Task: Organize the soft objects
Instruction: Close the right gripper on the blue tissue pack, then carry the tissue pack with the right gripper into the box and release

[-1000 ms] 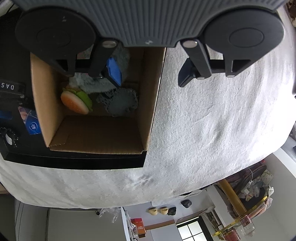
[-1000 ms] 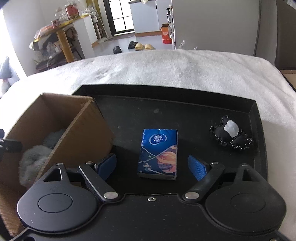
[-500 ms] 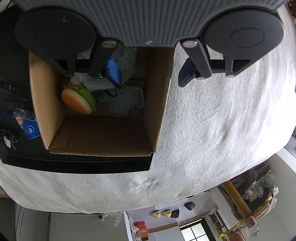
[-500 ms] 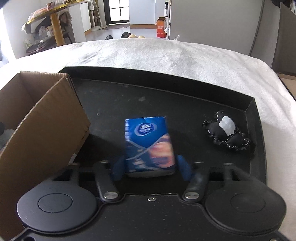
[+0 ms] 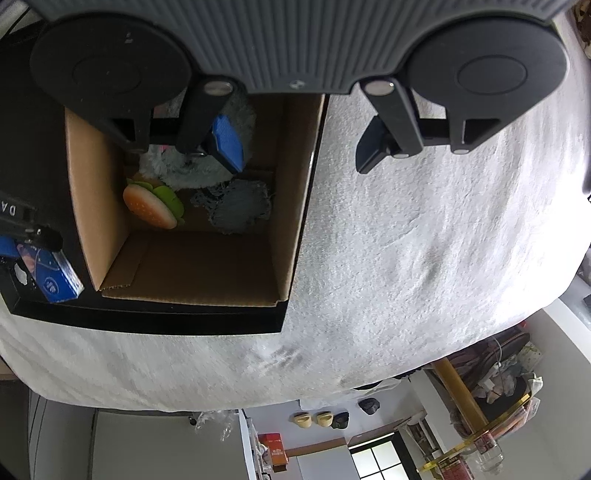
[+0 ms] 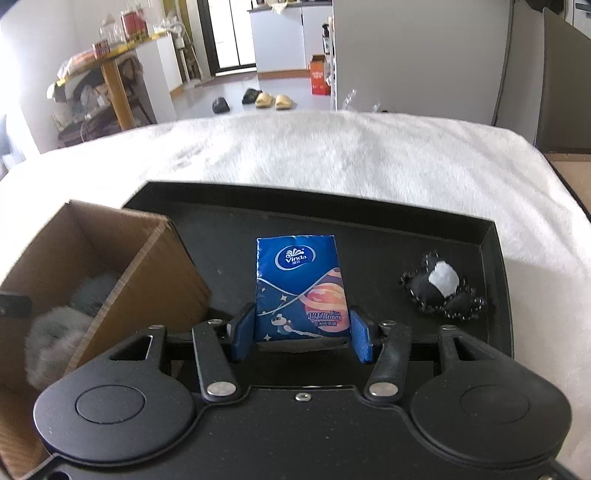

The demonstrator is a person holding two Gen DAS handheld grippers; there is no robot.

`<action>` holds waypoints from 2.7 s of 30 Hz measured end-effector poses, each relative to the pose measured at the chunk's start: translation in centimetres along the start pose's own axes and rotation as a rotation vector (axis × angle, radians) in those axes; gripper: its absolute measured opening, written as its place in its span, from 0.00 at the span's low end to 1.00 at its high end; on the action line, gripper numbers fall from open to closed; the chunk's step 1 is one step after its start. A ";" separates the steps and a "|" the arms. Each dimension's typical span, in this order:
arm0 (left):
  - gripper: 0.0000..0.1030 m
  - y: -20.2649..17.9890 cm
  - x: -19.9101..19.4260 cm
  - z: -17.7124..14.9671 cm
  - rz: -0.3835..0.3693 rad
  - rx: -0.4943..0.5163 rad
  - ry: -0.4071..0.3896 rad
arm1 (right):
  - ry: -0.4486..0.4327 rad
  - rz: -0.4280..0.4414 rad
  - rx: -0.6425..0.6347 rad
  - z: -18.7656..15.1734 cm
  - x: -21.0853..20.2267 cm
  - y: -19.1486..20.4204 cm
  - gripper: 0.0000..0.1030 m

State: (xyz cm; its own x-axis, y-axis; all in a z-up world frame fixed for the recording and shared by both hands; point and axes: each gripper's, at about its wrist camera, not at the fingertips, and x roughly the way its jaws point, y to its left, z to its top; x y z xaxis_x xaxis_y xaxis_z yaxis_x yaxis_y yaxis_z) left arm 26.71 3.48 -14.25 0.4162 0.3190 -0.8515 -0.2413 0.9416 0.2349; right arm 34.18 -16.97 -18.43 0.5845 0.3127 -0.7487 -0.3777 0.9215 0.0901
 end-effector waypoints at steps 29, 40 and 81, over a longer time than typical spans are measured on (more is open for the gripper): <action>0.34 4.7 -2.5 -4.1 -0.150 -0.080 -0.009 | -0.073 0.217 -0.085 1.9 -6.2 7.1 0.50; 0.13 6.0 -1.3 -5.1 -0.249 -0.127 0.010 | -0.014 0.290 -0.077 0.9 -6.5 10.0 0.50; 0.28 4.7 -1.9 -4.0 -0.168 -0.077 0.072 | 0.087 0.386 -0.008 0.7 -6.7 10.2 0.58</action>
State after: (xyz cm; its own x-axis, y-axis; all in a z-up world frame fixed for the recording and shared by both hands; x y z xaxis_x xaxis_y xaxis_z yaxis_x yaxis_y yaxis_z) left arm 21.32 6.87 -13.41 0.3930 0.1465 -0.9078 -0.2412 0.9691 0.0519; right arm 26.89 -9.52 -12.01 0.3353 0.6147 -0.7140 -0.5638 0.7380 0.3707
